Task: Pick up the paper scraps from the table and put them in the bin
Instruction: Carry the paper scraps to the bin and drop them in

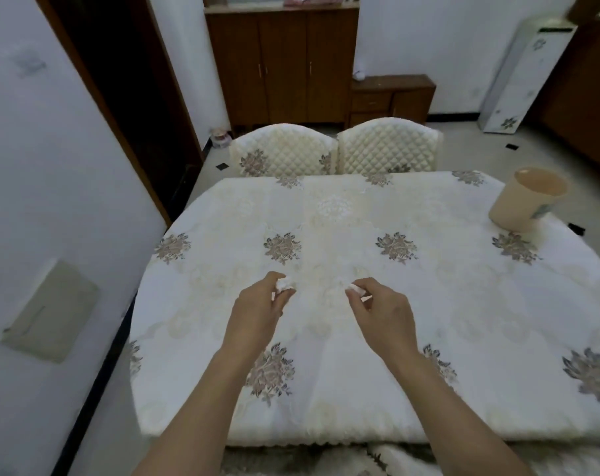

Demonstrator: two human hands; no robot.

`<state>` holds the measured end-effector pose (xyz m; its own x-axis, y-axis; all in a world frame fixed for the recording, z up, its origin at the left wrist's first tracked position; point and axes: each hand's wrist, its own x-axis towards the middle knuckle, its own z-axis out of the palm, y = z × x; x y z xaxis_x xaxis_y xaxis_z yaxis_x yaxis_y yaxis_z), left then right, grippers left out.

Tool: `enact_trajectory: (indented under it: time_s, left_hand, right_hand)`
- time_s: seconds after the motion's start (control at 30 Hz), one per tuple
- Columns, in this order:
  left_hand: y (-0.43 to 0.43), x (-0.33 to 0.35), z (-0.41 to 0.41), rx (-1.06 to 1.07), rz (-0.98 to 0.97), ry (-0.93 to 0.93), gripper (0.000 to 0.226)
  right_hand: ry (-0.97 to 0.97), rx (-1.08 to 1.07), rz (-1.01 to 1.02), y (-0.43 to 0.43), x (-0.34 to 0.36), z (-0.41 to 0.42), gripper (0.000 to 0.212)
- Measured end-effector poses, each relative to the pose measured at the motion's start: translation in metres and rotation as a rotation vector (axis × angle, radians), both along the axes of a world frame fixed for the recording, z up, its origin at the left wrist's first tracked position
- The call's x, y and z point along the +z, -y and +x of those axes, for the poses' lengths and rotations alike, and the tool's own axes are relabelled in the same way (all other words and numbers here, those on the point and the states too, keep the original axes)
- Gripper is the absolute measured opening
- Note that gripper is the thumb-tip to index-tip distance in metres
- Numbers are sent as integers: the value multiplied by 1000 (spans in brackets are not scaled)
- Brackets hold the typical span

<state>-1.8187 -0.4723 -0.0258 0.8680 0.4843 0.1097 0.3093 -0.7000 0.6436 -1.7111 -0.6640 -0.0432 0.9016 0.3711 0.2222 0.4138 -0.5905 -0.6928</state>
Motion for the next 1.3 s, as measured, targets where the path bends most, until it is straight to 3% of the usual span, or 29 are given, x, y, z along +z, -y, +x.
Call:
enact_trajectory:
  time_s: [0.1, 0.37, 0.83, 1.3]
  left_hand:
    - [17, 9, 10, -73, 65, 2, 24]
    - [96, 12, 44, -378, 17, 118, 19]
    - [296, 7, 58, -969, -37, 163, 22]
    - [492, -5, 134, -1189, 28, 223, 24]
  right_hand:
    - [24, -48, -3, 15, 13, -5, 13]
    - [6, -325, -89, 113, 23, -30, 16]
    - [-18, -968, -125, 315, 14, -143, 15]
    - [-38, -1126, -156, 476, 0, -97, 19]
